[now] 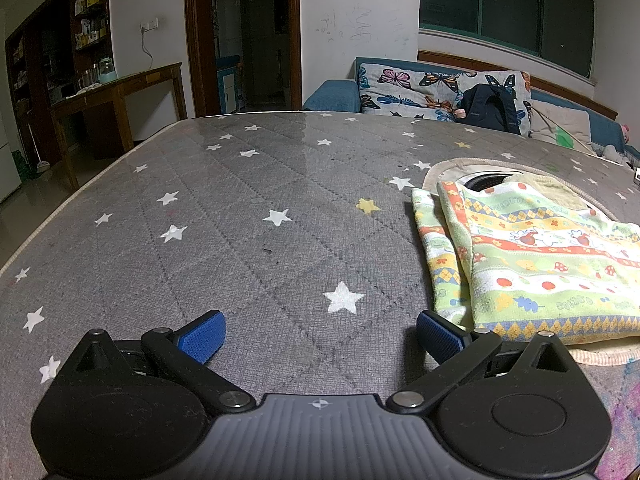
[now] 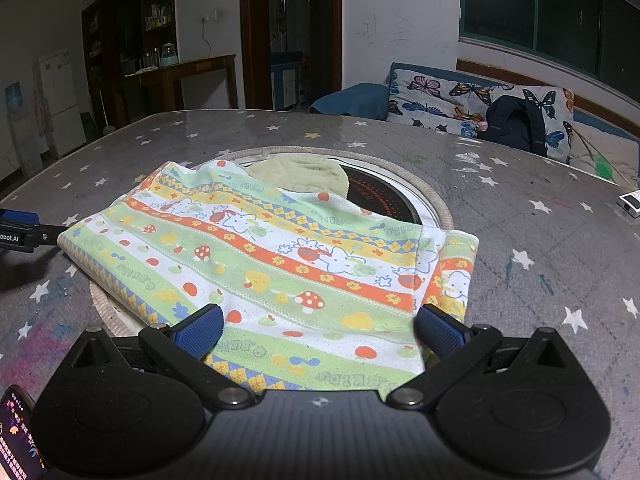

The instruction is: Fold clothes

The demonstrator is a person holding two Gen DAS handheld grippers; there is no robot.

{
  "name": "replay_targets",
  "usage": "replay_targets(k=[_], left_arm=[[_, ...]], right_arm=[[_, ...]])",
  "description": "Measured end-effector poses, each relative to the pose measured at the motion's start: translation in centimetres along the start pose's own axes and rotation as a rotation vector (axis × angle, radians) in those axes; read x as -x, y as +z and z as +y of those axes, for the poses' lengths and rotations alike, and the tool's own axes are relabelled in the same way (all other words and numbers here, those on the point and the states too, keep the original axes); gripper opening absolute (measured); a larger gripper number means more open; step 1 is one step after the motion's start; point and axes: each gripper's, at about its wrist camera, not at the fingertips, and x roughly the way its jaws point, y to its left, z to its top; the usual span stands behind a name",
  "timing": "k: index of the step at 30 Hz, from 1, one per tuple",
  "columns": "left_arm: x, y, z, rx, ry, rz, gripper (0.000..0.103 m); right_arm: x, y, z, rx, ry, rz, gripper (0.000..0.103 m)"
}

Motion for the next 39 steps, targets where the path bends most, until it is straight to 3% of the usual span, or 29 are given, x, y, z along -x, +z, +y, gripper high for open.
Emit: replay_targets(k=[15, 20, 29, 32, 34, 39], left_arm=[[0.0, -0.1, -0.2, -0.003, 0.003, 0.001, 0.103], [0.0, -0.1, -0.4, -0.005, 0.004, 0.002, 0.103], [0.4, 0.6, 0.4, 0.048, -0.021, 0.027, 0.103], [1.0, 0.7, 0.8, 0.072, -0.028, 0.026, 0.103], [1.3, 0.8, 1.0, 0.083, -0.034, 0.027, 0.103], [1.9, 1.2, 1.6, 0.110, -0.063, 0.025, 0.103]], right_arm=[[0.1, 0.5, 0.1, 0.033, 0.000, 0.019, 0.103], [1.6, 1.3, 1.1, 0.087, 0.029, -0.014, 0.092], [2.8, 3.9, 8.2, 0.282, 0.243, -0.032, 0.086], [2.1, 4.1, 11.0, 0.360, 0.275, -0.026, 0.084], [1.4, 4.1, 12.5, 0.394, 0.299, -0.003, 0.077], [0.3, 3.5, 14.9, 0.469, 0.320, 0.029, 0.075]])
